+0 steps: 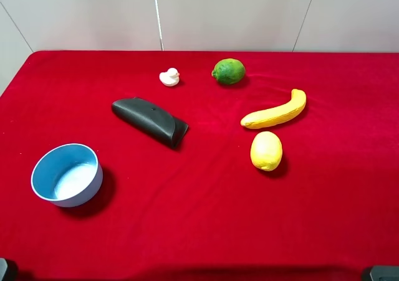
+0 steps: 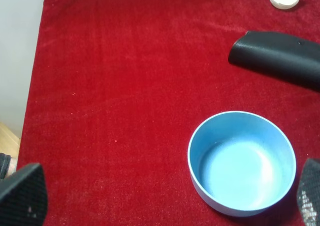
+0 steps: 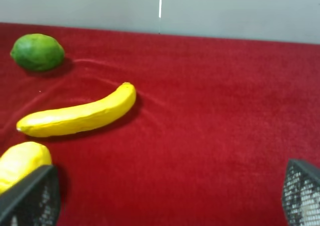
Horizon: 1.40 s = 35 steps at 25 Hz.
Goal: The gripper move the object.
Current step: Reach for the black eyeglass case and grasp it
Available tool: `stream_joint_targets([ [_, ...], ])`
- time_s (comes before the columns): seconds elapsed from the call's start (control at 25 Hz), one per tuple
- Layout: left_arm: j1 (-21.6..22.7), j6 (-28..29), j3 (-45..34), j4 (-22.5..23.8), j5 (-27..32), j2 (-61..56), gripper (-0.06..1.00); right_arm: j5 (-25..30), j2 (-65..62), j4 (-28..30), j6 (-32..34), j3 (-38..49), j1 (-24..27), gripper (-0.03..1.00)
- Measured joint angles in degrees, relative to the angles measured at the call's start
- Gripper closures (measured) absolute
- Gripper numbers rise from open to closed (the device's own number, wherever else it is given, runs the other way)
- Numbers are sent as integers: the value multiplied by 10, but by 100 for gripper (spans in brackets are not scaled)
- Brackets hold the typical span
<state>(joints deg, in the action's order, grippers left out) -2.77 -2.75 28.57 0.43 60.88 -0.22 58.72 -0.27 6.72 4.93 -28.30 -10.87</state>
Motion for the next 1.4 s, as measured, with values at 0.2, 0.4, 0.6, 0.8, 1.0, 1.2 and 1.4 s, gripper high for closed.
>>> stream_joint_targets([
  [0.2,0,0,0,0,0,0,-5,-10,59,-21,-3,-33,0,27],
  [0.4,0,0,0,0,0,0,-5,-17,148,-34,-41,-67,0,27],
  [0.6,0,0,0,0,0,0,-5,-33,235,-57,-91,-98,0,27],
  [0.8,0,0,0,0,0,0,-5,-47,311,-74,-136,-127,0,27],
  [1.0,0,0,0,0,0,0,-5,-56,376,-83,-173,-161,-8,27],
  [1.2,0,0,0,0,0,0,-5,-62,445,-79,-171,-198,-72,27],
  [1.4,0,0,0,0,0,0,-5,-84,519,-73,-145,-233,-141,27],
])
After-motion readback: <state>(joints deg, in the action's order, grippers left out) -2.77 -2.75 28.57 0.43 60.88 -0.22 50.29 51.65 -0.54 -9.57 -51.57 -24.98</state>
